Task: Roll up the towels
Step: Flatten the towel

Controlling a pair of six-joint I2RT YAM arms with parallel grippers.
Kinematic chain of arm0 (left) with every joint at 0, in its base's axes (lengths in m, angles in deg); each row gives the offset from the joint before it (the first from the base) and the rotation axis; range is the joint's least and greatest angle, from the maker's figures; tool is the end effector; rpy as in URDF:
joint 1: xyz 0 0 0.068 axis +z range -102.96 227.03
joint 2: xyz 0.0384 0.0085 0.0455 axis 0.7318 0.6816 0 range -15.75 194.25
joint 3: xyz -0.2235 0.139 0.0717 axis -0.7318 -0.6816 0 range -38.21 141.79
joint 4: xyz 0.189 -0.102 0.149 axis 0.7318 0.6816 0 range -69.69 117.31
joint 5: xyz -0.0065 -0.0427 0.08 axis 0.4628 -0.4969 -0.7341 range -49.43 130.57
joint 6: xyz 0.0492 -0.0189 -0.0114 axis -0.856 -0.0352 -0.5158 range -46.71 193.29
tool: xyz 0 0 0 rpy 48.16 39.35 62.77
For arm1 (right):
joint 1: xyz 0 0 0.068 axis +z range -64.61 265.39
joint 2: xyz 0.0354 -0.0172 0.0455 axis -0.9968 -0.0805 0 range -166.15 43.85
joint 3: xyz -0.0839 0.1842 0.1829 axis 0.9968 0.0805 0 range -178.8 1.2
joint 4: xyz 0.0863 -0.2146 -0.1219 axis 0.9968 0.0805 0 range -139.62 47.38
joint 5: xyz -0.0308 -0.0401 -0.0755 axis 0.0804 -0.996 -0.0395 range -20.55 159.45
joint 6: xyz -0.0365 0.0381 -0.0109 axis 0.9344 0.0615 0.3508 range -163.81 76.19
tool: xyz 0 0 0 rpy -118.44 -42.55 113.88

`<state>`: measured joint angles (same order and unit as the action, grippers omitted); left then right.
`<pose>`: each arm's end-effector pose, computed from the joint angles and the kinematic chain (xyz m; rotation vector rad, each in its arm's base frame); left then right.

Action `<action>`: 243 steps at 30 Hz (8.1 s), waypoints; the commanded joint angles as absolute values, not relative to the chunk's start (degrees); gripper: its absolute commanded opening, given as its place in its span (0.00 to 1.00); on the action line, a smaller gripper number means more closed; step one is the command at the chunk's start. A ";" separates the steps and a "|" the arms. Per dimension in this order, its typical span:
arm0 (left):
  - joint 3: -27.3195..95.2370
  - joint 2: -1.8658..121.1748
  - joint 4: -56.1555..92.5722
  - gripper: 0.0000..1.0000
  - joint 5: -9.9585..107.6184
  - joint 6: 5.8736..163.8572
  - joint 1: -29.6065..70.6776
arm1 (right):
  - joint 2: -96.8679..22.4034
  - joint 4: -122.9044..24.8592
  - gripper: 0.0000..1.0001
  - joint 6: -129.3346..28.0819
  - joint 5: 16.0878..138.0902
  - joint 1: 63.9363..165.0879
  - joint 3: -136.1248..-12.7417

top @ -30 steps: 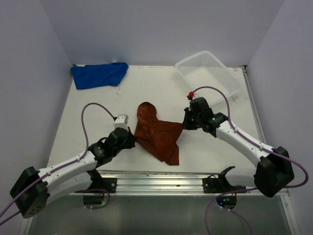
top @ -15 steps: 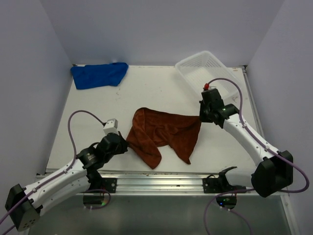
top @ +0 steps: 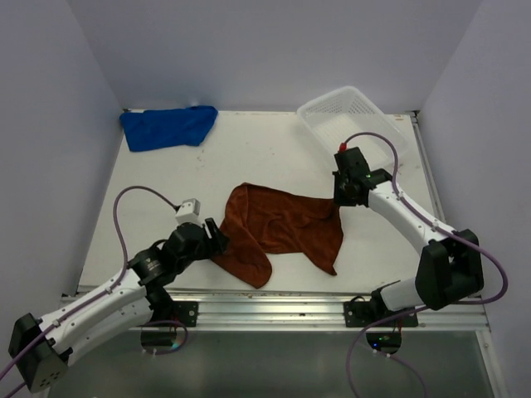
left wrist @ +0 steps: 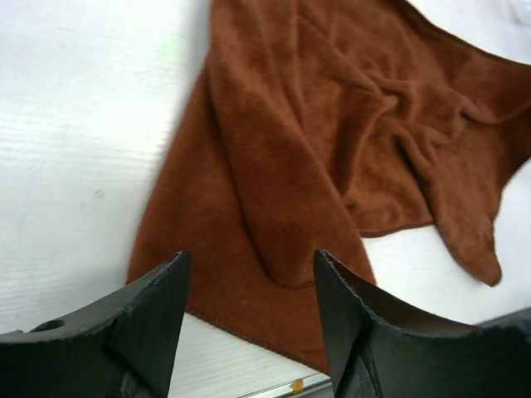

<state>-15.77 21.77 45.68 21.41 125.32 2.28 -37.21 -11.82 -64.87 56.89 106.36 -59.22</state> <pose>0.1109 -0.0935 0.1987 -0.3217 2.2624 -0.5308 0.2701 0.0952 0.2514 0.0812 2.5516 -0.0033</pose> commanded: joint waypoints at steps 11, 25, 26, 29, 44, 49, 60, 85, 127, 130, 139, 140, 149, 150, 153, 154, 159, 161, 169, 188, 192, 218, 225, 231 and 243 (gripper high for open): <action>-13.96 43.74 23.12 0.52 32.92 123.12 2.21 | -37.19 -17.27 0.00 -64.20 61.54 106.39 -58.92; -14.66 49.91 18.29 0.23 32.75 123.82 1.60 | -37.27 -19.12 0.00 -64.03 62.94 106.04 -57.60; -14.31 49.64 19.60 0.20 32.40 123.65 1.68 | -37.27 -19.29 0.00 -63.94 62.94 106.04 -57.42; -11.67 49.03 25.56 0.11 29.25 121.99 1.24 | -37.01 -19.38 0.00 -63.94 63.03 105.78 -57.34; 15.04 51.82 60.82 0.00 -0.01 109.68 -1.99 | -36.92 -19.91 0.00 -64.11 64.79 105.51 -57.60; 21.11 67.19 64.77 0.00 -3.20 111.42 -11.39 | -36.48 -19.91 0.00 -64.12 65.32 105.51 -57.34; 20.70 75.76 55.32 0.52 4.87 116.27 -27.49 | -36.39 -21.05 0.00 -65.43 69.18 102.70 -56.28; -4.19 41.55 32.00 0.73 14.72 108.63 -18.00 | -36.31 -20.35 0.00 -65.17 69.18 101.82 -56.19; -13.07 46.64 21.46 0.56 11.29 106.16 -17.30 | -37.28 -20.44 0.00 -64.55 69.18 101.73 -56.19; -13.07 48.93 21.28 0.55 12.44 106.24 -17.21 | -37.27 -20.35 0.00 -64.47 69.18 101.82 -56.19; -13.16 50.25 18.82 0.24 14.29 106.51 -16.95 | -37.36 -20.35 0.00 -64.55 69.18 101.82 -56.28; -13.07 50.25 18.90 0.21 14.29 106.51 -16.86 | -37.28 -20.35 0.00 -64.55 69.18 101.73 -56.37; -5.62 48.67 33.21 0.00 7.54 106.85 -16.69 | -36.84 -19.12 0.00 -64.73 69.18 101.82 -57.94; -2.47 48.41 36.19 0.00 4.22 107.64 -16.60 | -36.75 -19.03 0.00 -64.82 69.18 101.82 -58.12; 3.42 47.27 47.01 0.00 -2.12 110.63 -16.60 | -36.14 -18.68 0.00 -64.99 69.18 101.82 -58.74; 4.75 46.83 51.64 0.00 -3.54 111.51 -16.60 | -36.04 -18.33 0.00 -65.08 69.01 101.82 -58.91; 10.83 43.93 63.28 0.00 -8.91 120.56 -16.60 | -34.55 -15.96 0.00 -65.26 66.29 101.82 -61.38; 10.66 43.84 65.14 0.00 -8.48 121.97 -16.60 | -33.59 -15.00 0.00 -65.26 63.92 101.73 -61.81; 4.25 47.79 50.41 0.00 -2.51 119.17 -24.57 | -32.70 -14.37 0.00 -65.61 61.98 101.73 -60.24; 0.81 58.09 34.37 0.46 4.80 118.99 -33.30 | -33.50 -16.13 0.00 -66.14 64.96 101.73 -56.89; 2.48 54.30 37.35 0.59 2.08 119.51 -33.30 | -34.11 -16.40 0.00 -66.14 65.40 101.82 -57.42; -3.84 46.74 40.53 0.55 17.36 129.80 -17.04 | -34.64 -16.40 0.00 -65.26 65.49 101.82 -56.72; -5.07 47.96 39.21 0.49 18.42 130.76 -17.04 | -34.81 -16.75 0.00 -65.26 65.76 101.73 -56.37; -6.66 48.23 38.15 0.44 17.46 131.47 -17.12 | -34.81 -17.01 0.00 -65.17 65.84 101.73 -56.10; -6.57 48.14 39.12 0.22 15.08 131.12 -16.69 | -34.73 -16.92 0.00 -65.17 65.93 101.73 -55.93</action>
<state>-6.24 49.00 40.74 17.19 130.78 -17.10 -34.65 -16.25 -65.59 64.74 101.92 -56.40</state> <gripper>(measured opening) 0.234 0.012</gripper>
